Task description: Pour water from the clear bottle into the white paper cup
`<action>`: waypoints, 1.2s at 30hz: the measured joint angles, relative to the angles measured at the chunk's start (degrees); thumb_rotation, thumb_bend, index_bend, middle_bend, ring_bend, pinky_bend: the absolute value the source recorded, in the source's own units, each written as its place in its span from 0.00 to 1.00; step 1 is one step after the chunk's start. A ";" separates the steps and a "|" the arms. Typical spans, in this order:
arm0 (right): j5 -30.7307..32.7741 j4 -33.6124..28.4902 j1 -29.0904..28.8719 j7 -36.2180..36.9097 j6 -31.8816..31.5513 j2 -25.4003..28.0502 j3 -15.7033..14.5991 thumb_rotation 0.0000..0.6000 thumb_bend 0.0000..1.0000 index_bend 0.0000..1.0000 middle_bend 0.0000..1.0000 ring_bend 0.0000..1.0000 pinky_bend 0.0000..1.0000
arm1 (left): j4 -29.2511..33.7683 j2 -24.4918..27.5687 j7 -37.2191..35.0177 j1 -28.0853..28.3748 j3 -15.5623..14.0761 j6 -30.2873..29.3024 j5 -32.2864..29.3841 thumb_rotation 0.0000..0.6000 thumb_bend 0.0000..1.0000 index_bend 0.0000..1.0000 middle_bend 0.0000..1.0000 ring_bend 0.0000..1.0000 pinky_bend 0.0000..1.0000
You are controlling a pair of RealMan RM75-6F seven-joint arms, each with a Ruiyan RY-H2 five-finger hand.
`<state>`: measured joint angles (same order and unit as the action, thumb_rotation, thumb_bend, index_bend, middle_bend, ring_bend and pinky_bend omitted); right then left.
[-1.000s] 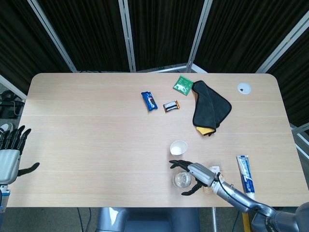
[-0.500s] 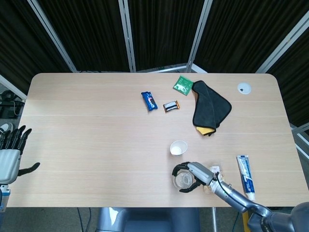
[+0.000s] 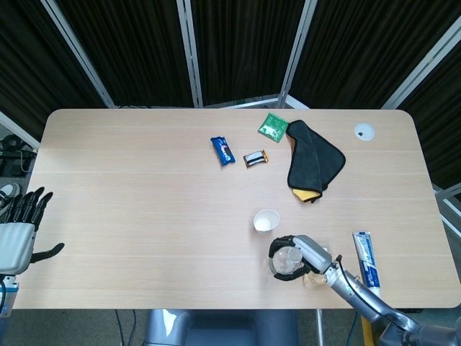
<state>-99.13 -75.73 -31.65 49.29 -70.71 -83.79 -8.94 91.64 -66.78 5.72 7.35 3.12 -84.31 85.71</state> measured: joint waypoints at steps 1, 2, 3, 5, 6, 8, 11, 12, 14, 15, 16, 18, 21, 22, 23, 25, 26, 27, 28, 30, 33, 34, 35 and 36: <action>0.32 -1.03 0.23 -1.10 -0.72 1.39 0.46 1.00 0.49 0.53 0.61 0.51 0.37 | 0.24 0.23 -0.25 -0.08 -0.05 -0.24 0.24 1.00 0.00 0.00 0.00 0.00 0.00; 0.65 -1.74 0.41 -2.12 -1.17 2.45 0.86 1.00 0.50 0.53 0.61 0.51 0.37 | 0.47 0.46 -0.51 -0.16 -0.10 -0.47 0.48 1.00 0.00 0.00 0.00 0.00 0.00; 1.11 -2.41 0.59 -3.28 -1.53 3.51 1.30 1.00 0.50 0.53 0.61 0.51 0.37 | 0.73 0.74 -0.82 -0.27 -0.18 -0.75 0.77 1.00 0.00 0.00 0.00 0.00 0.00; 2.52 -3.87 0.95 -6.30 -2.01 5.69 2.35 1.00 0.50 0.53 0.61 0.51 0.37 | 0.99 1.02 -1.18 -0.42 -0.29 -1.01 1.05 1.00 0.00 0.00 0.00 0.00 0.00; 3.19 -4.36 1.08 -7.73 -2.07 6.34 2.80 1.00 0.50 0.53 0.61 0.51 0.38 | 1.16 1.21 -1.41 -0.51 -0.36 -1.19 1.21 1.00 0.00 0.00 0.00 0.00 0.00; 4.80 -4.99 1.33 -11.51 -2.00 7.40 3.83 1.00 0.51 0.52 0.61 0.51 0.39 | 1.49 1.52 -1.75 -0.65 -0.46 -1.47 1.49 1.00 0.00 0.00 0.00 0.00 0.00; 7.65 -4.66 1.66 -18.36 -1.57 8.19 5.54 1.00 0.51 0.52 0.61 0.51 0.40 | 2.44 2.34 -2.25 -1.08 -0.80 -2.28 2.31 1.00 0.00 0.00 0.00 0.00 0.00; 8.72 -4.36 1.74 -20.59 -1.29 8.31 6.11 1.00 0.52 0.52 0.61 0.51 0.41 | 2.94 2.76 -2.39 -1.30 -0.99 -2.61 2.66 1.00 0.00 0.00 0.00 0.00 0.00; 11.39 -3.27 1.86 -25.50 -0.29 8.39 7.43 1.00 0.53 0.52 0.61 0.51 0.41 | 3.61 3.38 -2.52 -1.64 -1.25 -3.21 3.20 1.00 0.00 0.00 0.00 0.00 0.00; 12.36 -2.51 1.87 -27.46 0.24 8.29 7.91 1.00 0.53 0.52 0.61 0.51 0.41 | 4.00 3.74 -2.64 -1.86 -1.37 -3.64 3.48 1.00 0.00 0.00 0.00 0.00 0.00; 13.58 -1.30 1.83 -30.10 1.07 7.99 8.47 1.00 0.53 0.52 0.61 0.51 0.41 | 4.29 3.99 -2.79 -2.01 -1.45 -3.83 3.62 1.00 0.00 0.00 0.00 0.00 0.00; 15.40 0.20 1.72 -34.15 2.37 7.35 9.27 1.00 0.53 0.53 0.61 0.52 0.42 | 4.55 4.31 -2.98 -2.15 -1.50 -3.89 3.67 1.00 0.00 0.00 0.00 0.00 0.00; 17.90 1.22 1.43 -40.66 4.35 6.39 10.39 1.00 0.53 0.53 0.62 0.52 0.42 | 4.55 4.36 -2.96 -2.11 -1.45 -3.53 3.34 1.00 0.00 0.00 0.00 0.00 0.00; 18.64 1.42 1.28 -43.20 4.97 6.03 10.76 1.00 0.53 0.53 0.62 0.53 0.42 | 4.50 4.36 -2.93 -2.07 -1.41 -3.37 3.18 1.00 0.00 0.00 0.00 0.00 0.00; 19.20 1.53 1.16 -45.05 5.41 5.76 11.03 1.00 0.53 0.53 0.62 0.53 0.43 | 4.45 4.35 -2.90 -2.03 -1.37 -3.22 3.04 1.00 0.00 0.00 0.00 0.00 0.00; 20.47 1.66 0.87 -49.03 6.38 5.16 11.61 1.00 0.53 0.54 0.62 0.53 0.43 | 4.35 4.31 -2.85 -1.94 -1.28 -2.96 2.74 1.00 0.00 0.00 0.00 0.00 0.00; 21.01 1.68 0.74 -50.62 6.76 4.90 11.85 1.00 0.53 0.54 0.62 0.53 0.43 | 4.30 4.29 -2.83 -1.90 -1.23 -2.85 2.60 1.00 0.00 0.00 0.00 0.00 0.00; 21.55 1.68 0.62 -52.18 7.10 4.63 12.09 1.00 0.54 0.54 0.62 0.53 0.43 | 4.20 4.25 -2.79 -1.84 -1.13 -2.69 2.36 1.00 0.00 0.00 0.00 0.00 0.00; 22.30 1.69 0.45 -54.25 7.50 4.24 12.40 1.00 0.54 0.54 0.62 0.53 0.43 | 4.09 4.21 -2.77 -1.79 -1.04 -2.57 2.18 1.00 0.00 0.00 0.00 0.00 0.00; 23.41 1.69 0.20 -57.37 7.97 3.59 12.89 1.00 0.55 0.54 0.62 0.53 0.43 | 3.90 4.15 -2.83 -1.67 -0.89 -2.25 1.83 1.00 0.00 0.00 0.00 0.00 0.00; 25.28 1.59 -0.28 -62.59 8.56 2.43 13.72 1.00 0.56 0.53 0.62 0.54 0.44 | 3.69 4.14 -3.00 -1.46 -0.66 -1.77 1.31 1.00 0.00 0.00 0.00 0.00 0.00; 26.09 1.46 -0.49 -64.67 8.76 1.98 14.06 1.00 0.56 0.53 0.62 0.54 0.44 | 3.63 4.13 -3.03 -1.41 -0.60 -1.68 1.19 1.00 0.00 0.00 0.00 0.00 0.00; 26.73 1.31 -0.65 -66.24 8.90 1.65 14.32 1.00 0.57 0.53 0.62 0.54 0.44 | 3.60 4.12 -3.06 -1.38 -0.55 -1.61 1.10 1.00 0.00 0.00 0.00 0.00 0.00; 27.39 1.13 -0.82 -67.82 9.03 1.34 14.57 1.00 0.57 0.53 0.62 0.54 0.44 | 3.56 4.11 -3.12 -1.33 -0.49 -1.50 0.95 1.00 0.00 0.00 0.00 0.00 0.00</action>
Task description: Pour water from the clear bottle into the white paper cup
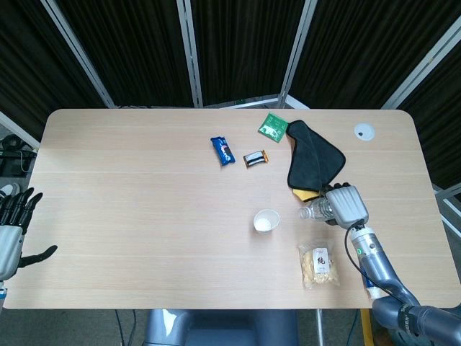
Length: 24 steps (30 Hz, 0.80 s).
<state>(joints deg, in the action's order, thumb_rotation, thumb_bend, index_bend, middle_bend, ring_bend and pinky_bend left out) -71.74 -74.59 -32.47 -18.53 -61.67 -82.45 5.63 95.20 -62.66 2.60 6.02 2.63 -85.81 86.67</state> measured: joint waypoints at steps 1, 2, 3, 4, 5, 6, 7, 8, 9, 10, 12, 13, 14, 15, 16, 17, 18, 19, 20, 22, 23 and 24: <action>0.92 -0.28 -0.25 -2.15 0.18 -0.40 0.34 1.00 0.57 0.53 0.62 0.54 0.44 | -0.04 -0.01 -0.03 0.04 0.04 0.10 -0.11 1.00 0.00 0.00 0.00 0.00 0.00; 1.88 -0.61 -0.52 -4.26 0.34 -0.79 0.70 1.00 0.57 0.53 0.62 0.54 0.44 | -0.08 -0.01 -0.04 0.06 0.07 0.17 -0.18 1.00 0.00 0.00 0.00 0.00 0.00; 2.37 -0.78 -0.67 -5.29 0.42 -0.98 0.88 1.00 0.57 0.53 0.62 0.54 0.44 | -0.10 -0.01 -0.07 0.10 0.08 0.28 -0.26 1.00 0.00 0.00 0.00 0.00 0.00; 3.37 -1.15 -0.97 -7.26 0.55 -1.38 1.26 1.00 0.57 0.53 0.62 0.54 0.44 | -0.11 0.00 -0.11 0.13 0.09 0.40 -0.32 1.00 0.00 0.00 0.00 0.00 0.00; 4.14 -1.45 -1.21 -8.72 0.63 -1.67 1.55 1.00 0.57 0.53 0.62 0.54 0.44 | -0.10 0.02 -0.19 0.17 0.09 0.56 -0.40 1.00 0.00 0.00 0.00 0.00 0.00; 4.94 -1.75 -1.48 -10.18 0.72 -1.96 1.84 1.00 0.57 0.54 0.62 0.54 0.44 | -0.11 0.05 -0.28 0.24 0.11 0.76 -0.55 1.00 0.00 0.00 0.00 0.00 0.00; 6.03 -2.13 -1.84 -12.12 0.84 -2.34 2.20 1.00 0.57 0.54 0.62 0.54 0.44 | -0.15 0.06 -0.25 0.28 0.16 0.82 -0.67 1.00 0.00 0.00 0.00 0.00 0.00; 6.85 -2.38 -2.13 -13.57 0.94 -2.64 2.45 1.00 0.57 0.54 0.62 0.54 0.44 | -0.19 0.05 -0.17 0.30 0.21 0.82 -0.72 1.00 0.00 0.00 0.00 0.00 0.00; 7.71 -2.60 -2.44 -14.98 1.03 -2.97 2.70 1.00 0.57 0.54 0.62 0.54 0.44 | -0.21 0.02 -0.16 0.32 0.26 0.81 -0.77 1.00 0.00 0.00 0.00 0.00 0.00; 8.94 -2.81 -2.87 -16.74 1.19 -3.48 3.01 1.00 0.57 0.54 0.62 0.54 0.44 | -0.22 0.02 -0.16 0.32 0.27 0.83 -0.83 1.00 0.00 0.00 0.00 0.00 0.00; 10.78 -2.89 -3.53 -19.01 1.46 -4.40 3.44 1.00 0.57 0.54 0.62 0.54 0.44 | -0.37 -0.01 -0.12 0.34 0.31 0.98 -1.07 1.00 0.00 0.00 0.00 0.00 0.00; 11.77 -2.84 -3.93 -20.18 1.56 -4.99 3.69 1.00 0.58 0.54 0.62 0.54 0.44 | -0.42 -0.02 -0.13 0.36 0.34 1.07 -1.19 1.00 0.00 0.00 0.00 0.00 0.00; 12.31 -2.78 -4.18 -20.94 1.56 -5.37 3.84 1.00 0.58 0.54 0.62 0.54 0.44 | -0.47 -0.03 -0.15 0.39 0.37 1.16 -1.31 1.00 0.00 0.00 0.00 0.00 0.00; 12.73 -2.70 -4.40 -21.62 1.53 -5.68 3.96 1.00 0.58 0.54 0.62 0.54 0.44 | -0.56 -0.05 -0.18 0.43 0.42 1.32 -1.50 1.00 0.00 0.00 0.00 0.00 0.00; 13.12 -2.59 -4.68 -22.41 1.45 -6.02 4.07 1.00 0.58 0.54 0.62 0.54 0.44 | -0.62 -0.05 -0.20 0.47 0.47 1.41 -1.63 1.00 0.00 0.00 0.00 0.00 0.00; 13.25 -2.48 -4.86 -22.96 1.38 -6.19 4.10 1.00 0.58 0.54 0.62 0.54 0.44 | -0.66 -0.07 -0.23 0.49 0.50 1.49 -1.75 1.00 0.00 0.00 0.00 0.00 0.00; 13.32 -2.32 -5.04 -23.50 1.28 -6.33 4.10 1.00 0.58 0.54 0.62 0.54 0.44 | -0.72 -0.08 -0.25 0.54 0.57 1.58 -1.87 1.00 0.00 0.00 0.00 0.00 0.00; 13.40 -2.05 -5.25 -24.16 1.10 -6.52 4.08 1.00 0.58 0.54 0.63 0.54 0.44 | -0.72 -0.08 -0.24 0.55 0.58 1.60 -1.91 1.00 0.00 0.00 0.00 0.00 0.00; 13.41 -1.79 -5.39 -24.53 0.94 -6.63 4.02 1.00 0.58 0.54 0.63 0.54 0.44 | -0.73 -0.10 -0.20 0.56 0.59 1.63 -1.93 1.00 0.00 0.00 0.00 0.00 0.00; 13.31 -1.15 -5.56 -25.02 0.64 -6.84 3.81 1.00 0.58 0.54 0.63 0.54 0.44 | -0.74 -0.13 -0.11 0.60 0.59 1.72 -1.99 1.00 0.00 0.00 0.00 0.00 0.00; 13.24 -0.89 -5.61 -25.22 0.51 -6.91 3.71 1.00 0.58 0.54 0.63 0.54 0.44 | -0.74 -0.15 -0.04 0.62 0.59 1.76 -2.01 1.00 0.00 0.00 0.00 0.00 0.00; 13.15 -0.65 -5.65 -25.37 0.38 -6.99 3.61 1.00 0.58 0.54 0.63 0.54 0.44 | -0.74 -0.18 0.05 0.63 0.58 1.80 -2.03 1.00 0.00 0.00 0.00 0.00 0.00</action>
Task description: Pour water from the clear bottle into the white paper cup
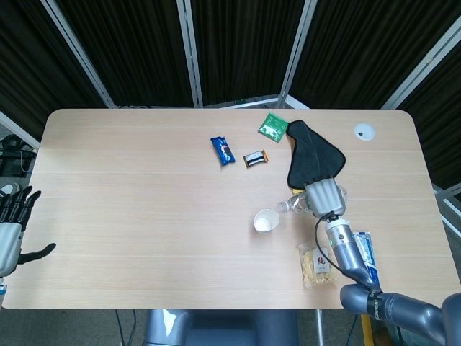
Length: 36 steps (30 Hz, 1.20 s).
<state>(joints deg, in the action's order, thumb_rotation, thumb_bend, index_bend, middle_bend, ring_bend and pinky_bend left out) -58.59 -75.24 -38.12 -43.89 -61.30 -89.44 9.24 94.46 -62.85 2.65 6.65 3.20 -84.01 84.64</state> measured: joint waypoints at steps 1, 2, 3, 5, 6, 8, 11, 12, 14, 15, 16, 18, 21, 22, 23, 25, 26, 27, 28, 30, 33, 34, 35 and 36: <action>-0.15 0.26 -0.04 -0.11 -0.16 -0.08 -0.12 1.00 0.58 0.54 0.63 0.54 0.44 | 0.02 -0.02 0.06 0.01 -0.01 0.02 0.00 1.00 0.00 0.00 0.00 0.00 0.00; -0.24 0.40 -0.05 -0.19 -0.28 -0.11 -0.19 1.00 0.58 0.54 0.63 0.54 0.44 | 0.04 -0.04 0.12 0.03 -0.01 0.05 0.00 1.00 0.00 0.00 0.00 0.00 0.00; -0.36 0.49 -0.07 -0.27 -0.38 -0.11 -0.25 1.00 0.58 0.54 0.63 0.54 0.44 | 0.05 -0.06 0.19 0.04 0.00 0.04 -0.01 1.00 0.00 0.00 0.00 0.00 0.00; -0.75 0.72 -0.11 -0.51 -0.70 -0.07 -0.40 1.00 0.58 0.54 0.63 0.54 0.44 | 0.09 -0.10 0.29 0.05 0.00 0.03 -0.02 1.00 0.00 0.00 0.00 0.00 0.00; -0.92 0.80 -0.11 -0.59 -0.88 -0.04 -0.46 1.00 0.58 0.54 0.63 0.55 0.44 | 0.11 -0.11 0.33 0.05 0.00 0.04 -0.02 1.00 0.00 0.00 0.00 0.00 0.00; -1.19 0.86 -0.08 -0.61 -1.18 0.00 -0.54 1.00 0.58 0.54 0.63 0.55 0.44 | 0.12 -0.13 0.40 0.06 -0.01 0.04 -0.02 1.00 0.00 0.00 0.00 0.00 0.00; -1.45 0.82 -0.01 -0.64 -1.53 0.05 -0.60 1.00 0.58 0.54 0.63 0.55 0.44 | 0.14 -0.16 0.52 0.07 -0.03 0.05 0.01 1.00 0.00 0.00 0.00 0.00 0.00; -1.54 0.83 0.00 -0.70 -1.63 0.06 -0.63 1.00 0.58 0.54 0.63 0.55 0.44 | 0.16 -0.16 0.55 0.07 -0.06 0.08 0.03 1.00 0.00 0.00 0.00 0.00 0.00; -1.88 0.88 0.02 -0.91 -1.98 0.05 -0.73 1.00 0.58 0.54 0.63 0.55 0.44 | 0.20 -0.15 0.57 0.10 -0.09 0.17 0.02 1.00 0.00 0.00 0.00 0.00 0.00; -2.03 0.90 0.04 -1.00 -2.16 0.03 -0.78 1.00 0.58 0.54 0.63 0.55 0.44 | 0.22 -0.14 0.62 0.10 -0.11 0.19 0.00 1.00 0.00 0.00 0.00 0.00 0.00; -2.27 0.90 0.07 -1.15 -2.42 0.02 -0.85 1.00 0.58 0.54 0.63 0.55 0.44 | 0.23 -0.13 0.65 0.09 -0.12 0.19 0.01 1.00 0.00 0.00 0.00 0.00 0.00; -2.57 0.91 0.10 -1.39 -2.71 0.00 -0.94 1.00 0.58 0.54 0.63 0.55 0.44 | 0.24 -0.12 0.63 0.08 -0.15 0.15 0.07 1.00 0.00 0.00 0.00 0.00 0.00; -3.16 1.00 0.11 -1.99 -3.27 -0.02 -1.11 1.00 0.58 0.54 0.63 0.55 0.44 | 0.22 -0.09 0.57 0.05 -0.16 0.08 0.11 1.00 0.00 0.00 0.00 0.00 0.00; -3.32 1.06 0.13 -2.17 -3.41 -0.03 -1.17 1.00 0.58 0.54 0.63 0.55 0.44 | 0.22 -0.08 0.53 0.04 -0.17 0.08 0.12 1.00 0.00 0.00 0.00 0.00 0.00; -3.40 1.10 0.13 -2.29 -3.47 -0.03 -1.20 1.00 0.58 0.54 0.63 0.55 0.44 | 0.21 -0.08 0.49 0.04 -0.17 0.08 0.12 1.00 0.00 0.00 0.00 0.00 0.00; -3.57 1.18 0.14 -2.57 -3.62 -0.06 -1.24 1.00 0.58 0.54 0.63 0.55 0.44 | 0.20 -0.07 0.46 0.05 -0.15 0.06 0.12 1.00 0.00 0.00 0.00 0.00 0.00; -3.68 1.24 0.12 -2.73 -3.68 -0.08 -1.27 1.00 0.58 0.54 0.63 0.55 0.44 | 0.21 -0.07 0.44 0.06 -0.15 0.08 0.11 1.00 0.00 0.00 0.00 0.00 0.00; -3.81 1.33 0.10 -2.93 -3.75 -0.09 -1.31 1.00 0.58 0.54 0.63 0.55 0.44 | 0.20 -0.07 0.46 0.09 -0.13 0.12 0.10 1.00 0.00 0.00 0.00 0.00 0.00; -4.10 1.47 0.06 -3.26 -3.88 -0.12 -1.40 1.00 0.58 0.54 0.63 0.55 0.44 | 0.18 -0.07 0.49 0.10 -0.12 0.12 0.09 1.00 0.00 0.00 0.00 0.00 0.00; -4.44 1.63 0.03 -3.73 -4.11 -0.20 -1.51 1.00 0.58 0.54 0.63 0.55 0.44 | 0.18 -0.09 0.52 0.12 -0.11 0.13 0.08 1.00 0.00 0.00 0.00 0.00 0.00; -4.55 1.61 0.01 -4.31 -4.25 -0.22 -1.55 1.00 0.58 0.54 0.63 0.55 0.44 | 0.21 -0.05 0.51 0.11 -0.12 0.14 0.08 1.00 0.00 0.00 0.00 0.00 0.00; -4.66 1.59 0.01 -4.56 -4.35 -0.21 -1.57 1.00 0.58 0.54 0.63 0.55 0.44 | 0.22 -0.03 0.49 0.11 -0.13 0.15 0.06 1.00 0.00 0.00 0.00 0.00 0.00; -4.76 1.56 0.02 -4.65 -4.42 -0.21 -1.58 1.00 0.58 0.54 0.63 0.55 0.44 | 0.24 -0.01 0.47 0.10 -0.12 0.15 0.03 1.00 0.00 0.00 0.00 0.00 0.00; -4.81 1.52 0.04 -4.72 -4.48 -0.21 -1.60 1.00 0.58 0.54 0.63 0.55 0.44 | 0.26 0.02 0.45 0.10 -0.10 0.15 0.00 1.00 0.00 0.00 0.00 0.00 0.00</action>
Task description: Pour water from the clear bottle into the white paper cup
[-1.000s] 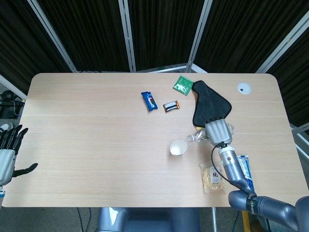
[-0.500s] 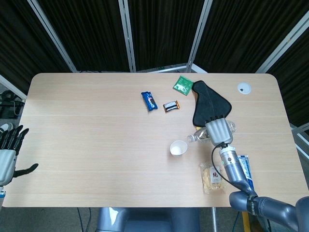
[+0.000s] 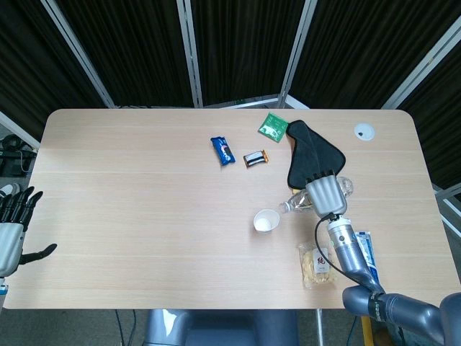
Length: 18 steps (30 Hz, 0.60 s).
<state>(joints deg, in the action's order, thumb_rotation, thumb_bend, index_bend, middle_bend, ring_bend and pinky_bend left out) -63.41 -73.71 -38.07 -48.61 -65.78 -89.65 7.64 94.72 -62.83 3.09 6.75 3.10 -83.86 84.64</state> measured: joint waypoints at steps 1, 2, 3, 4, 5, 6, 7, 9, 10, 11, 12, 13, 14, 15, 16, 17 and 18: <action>-0.12 -0.04 0.03 -0.11 -0.07 0.02 -0.05 1.00 0.58 0.54 0.63 0.55 0.44 | 0.02 0.02 -0.04 -0.01 0.00 -0.03 0.01 1.00 0.00 0.00 0.00 0.00 0.00; -0.23 -0.05 0.05 -0.20 -0.15 0.03 -0.08 1.00 0.58 0.54 0.63 0.55 0.44 | 0.03 0.05 -0.05 -0.02 0.00 -0.06 0.04 1.00 0.00 0.00 0.00 0.00 0.00; -0.38 -0.04 0.06 -0.31 -0.23 0.05 -0.12 1.00 0.58 0.54 0.63 0.55 0.44 | 0.04 0.06 -0.06 -0.02 0.00 -0.06 0.05 1.00 0.00 0.00 0.00 0.00 0.00; -0.61 -0.01 0.07 -0.46 -0.35 0.07 -0.17 1.00 0.58 0.54 0.63 0.55 0.44 | 0.06 0.07 -0.08 -0.02 -0.02 -0.05 0.06 1.00 0.00 0.00 0.00 0.00 0.00; -0.79 0.01 0.07 -0.59 -0.47 0.09 -0.20 1.00 0.58 0.54 0.63 0.55 0.44 | 0.08 0.09 -0.10 -0.02 -0.04 -0.02 0.06 1.00 0.00 0.00 0.00 0.00 0.00; -0.93 0.04 0.08 -0.70 -0.60 0.09 -0.22 1.00 0.58 0.54 0.63 0.55 0.44 | 0.09 0.10 -0.10 -0.02 -0.05 -0.01 0.05 1.00 0.00 0.00 0.00 0.00 0.00; -1.07 0.08 0.10 -0.85 -0.76 0.09 -0.22 1.00 0.58 0.54 0.63 0.55 0.44 | 0.09 0.10 -0.07 -0.03 -0.06 0.00 0.05 1.00 0.00 0.00 0.00 0.00 0.00; -1.28 0.15 0.09 -1.07 -0.89 0.10 -0.25 1.00 0.58 0.54 0.63 0.55 0.44 | 0.09 0.09 -0.07 -0.02 -0.06 0.01 0.06 1.00 0.00 0.00 0.00 0.00 0.00; -1.58 0.28 0.06 -1.34 -1.03 0.12 -0.33 1.00 0.58 0.54 0.63 0.55 0.44 | 0.08 0.09 -0.06 -0.02 -0.06 -0.01 0.08 1.00 0.00 0.00 0.00 0.00 0.00; -1.93 0.45 0.02 -1.59 -1.17 0.13 -0.44 1.00 0.58 0.54 0.63 0.55 0.44 | 0.06 0.07 -0.04 -0.02 -0.06 -0.05 0.13 1.00 0.00 0.00 0.00 0.00 0.00; -2.36 0.64 0.00 -1.82 -1.32 0.14 -0.56 1.00 0.59 0.54 0.63 0.55 0.44 | 0.04 0.04 -0.02 -0.02 -0.04 -0.11 0.16 1.00 0.00 0.00 0.00 0.00 0.00; -2.91 0.91 -0.01 -2.05 -1.53 0.13 -0.73 1.00 0.59 0.54 0.63 0.55 0.44 | 0.03 0.03 -0.01 -0.03 -0.05 -0.13 0.18 1.00 0.00 0.00 0.00 0.00 0.00; -3.19 1.07 0.00 -2.16 -1.67 0.12 -0.81 1.00 0.59 0.54 0.63 0.55 0.44 | 0.03 0.02 -0.02 -0.04 -0.05 -0.15 0.17 1.00 0.00 0.00 0.00 0.00 0.00; -3.34 1.15 0.02 -2.24 -1.75 0.11 -0.86 1.00 0.59 0.54 0.63 0.55 0.44 | 0.03 0.03 -0.02 -0.04 -0.05 -0.15 0.18 1.00 0.00 0.00 0.00 0.00 0.00; -3.50 1.26 0.05 -2.31 -1.77 0.08 -0.90 1.00 0.58 0.54 0.63 0.55 0.44 | 0.03 0.03 -0.02 -0.04 -0.06 -0.14 0.19 1.00 0.00 0.00 0.00 0.00 0.00; -3.53 1.33 0.11 -2.36 -1.77 0.04 -0.93 1.00 0.58 0.54 0.63 0.55 0.44 | 0.04 0.03 -0.04 -0.04 -0.06 -0.17 0.21 1.00 0.00 0.00 0.00 0.00 0.00; -3.56 1.39 0.14 -2.42 -1.77 0.01 -0.95 1.00 0.58 0.54 0.63 0.55 0.44 | 0.04 0.04 -0.06 -0.04 -0.07 -0.16 0.21 1.00 0.00 0.00 0.00 0.00 0.00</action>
<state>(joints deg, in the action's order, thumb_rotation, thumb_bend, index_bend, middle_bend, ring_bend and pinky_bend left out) -66.97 -72.33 -37.93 -51.03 -67.55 -89.64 6.69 94.76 -62.79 3.04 6.71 3.03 -84.02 84.85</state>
